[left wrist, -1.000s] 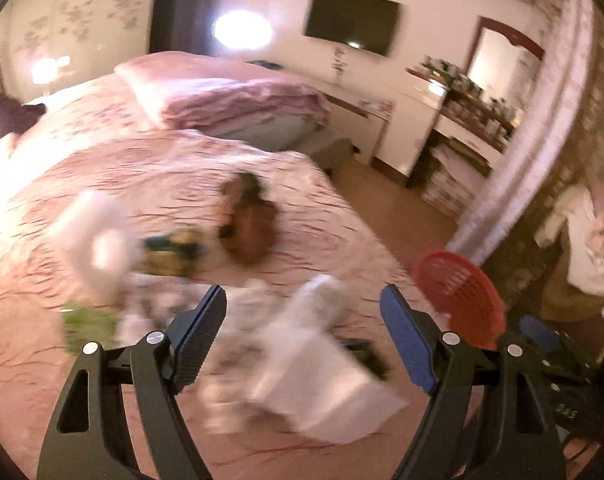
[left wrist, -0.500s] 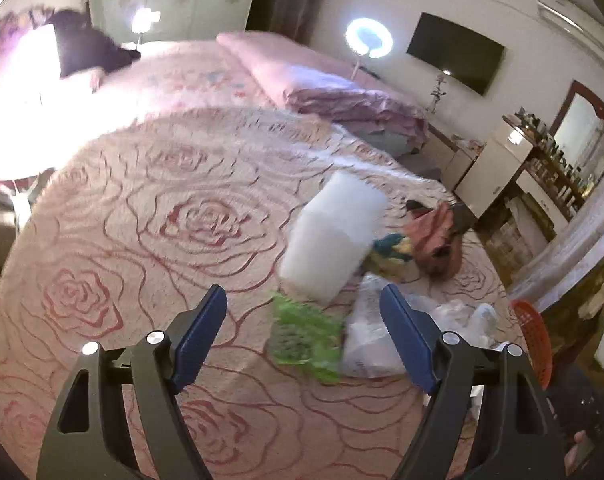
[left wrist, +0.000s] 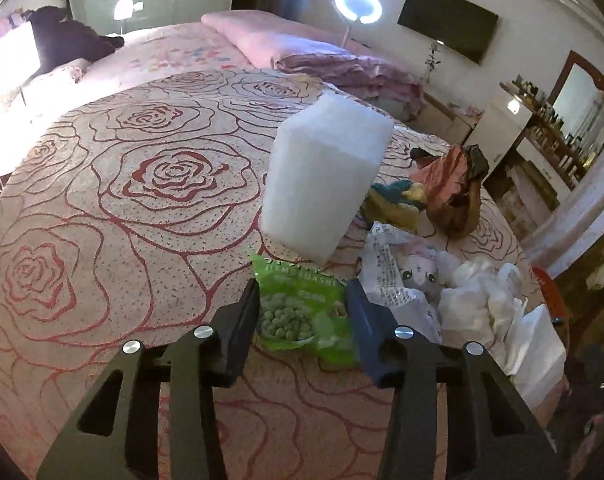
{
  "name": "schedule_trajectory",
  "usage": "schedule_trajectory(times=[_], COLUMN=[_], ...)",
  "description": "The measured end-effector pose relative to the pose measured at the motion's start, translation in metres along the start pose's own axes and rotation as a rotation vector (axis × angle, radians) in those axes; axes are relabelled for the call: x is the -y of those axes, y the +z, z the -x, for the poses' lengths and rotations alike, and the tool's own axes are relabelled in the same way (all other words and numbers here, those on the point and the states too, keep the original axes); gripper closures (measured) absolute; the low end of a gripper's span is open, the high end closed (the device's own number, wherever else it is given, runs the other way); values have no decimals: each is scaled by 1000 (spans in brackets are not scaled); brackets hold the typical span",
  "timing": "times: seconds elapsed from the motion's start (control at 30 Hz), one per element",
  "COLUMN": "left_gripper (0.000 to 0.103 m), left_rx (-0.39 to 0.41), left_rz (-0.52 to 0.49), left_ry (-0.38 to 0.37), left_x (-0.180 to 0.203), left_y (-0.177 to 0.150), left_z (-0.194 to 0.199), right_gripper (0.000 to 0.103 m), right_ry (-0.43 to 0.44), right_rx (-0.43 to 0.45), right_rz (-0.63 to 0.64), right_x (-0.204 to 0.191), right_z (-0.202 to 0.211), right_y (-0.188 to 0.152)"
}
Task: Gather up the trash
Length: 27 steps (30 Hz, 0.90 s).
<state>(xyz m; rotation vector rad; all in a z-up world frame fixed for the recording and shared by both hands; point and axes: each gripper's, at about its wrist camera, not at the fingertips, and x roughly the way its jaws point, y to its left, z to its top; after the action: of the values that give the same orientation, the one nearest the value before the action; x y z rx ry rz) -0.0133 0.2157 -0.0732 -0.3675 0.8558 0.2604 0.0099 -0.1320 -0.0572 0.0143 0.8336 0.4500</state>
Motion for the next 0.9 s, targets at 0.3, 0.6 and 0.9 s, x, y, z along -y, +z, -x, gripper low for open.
schedule_trajectory(times=[0.3,0.6,0.9], left_gripper=[68,69,68], left_rx=[23,111,138], left_rz=[18,35,31], left_ry=[-17,21,2], left_x=[-4,-8,-6], left_y=[-11,-6,0], left_z=[14,52,62], right_gripper=[23,23,33], right_ry=[15,76,143], right_rx=[2,0,-67], right_rz=[32,128,257], right_x=[-10,-39,-82], right_z=[1,1,-25], right_y=[0,2,-8])
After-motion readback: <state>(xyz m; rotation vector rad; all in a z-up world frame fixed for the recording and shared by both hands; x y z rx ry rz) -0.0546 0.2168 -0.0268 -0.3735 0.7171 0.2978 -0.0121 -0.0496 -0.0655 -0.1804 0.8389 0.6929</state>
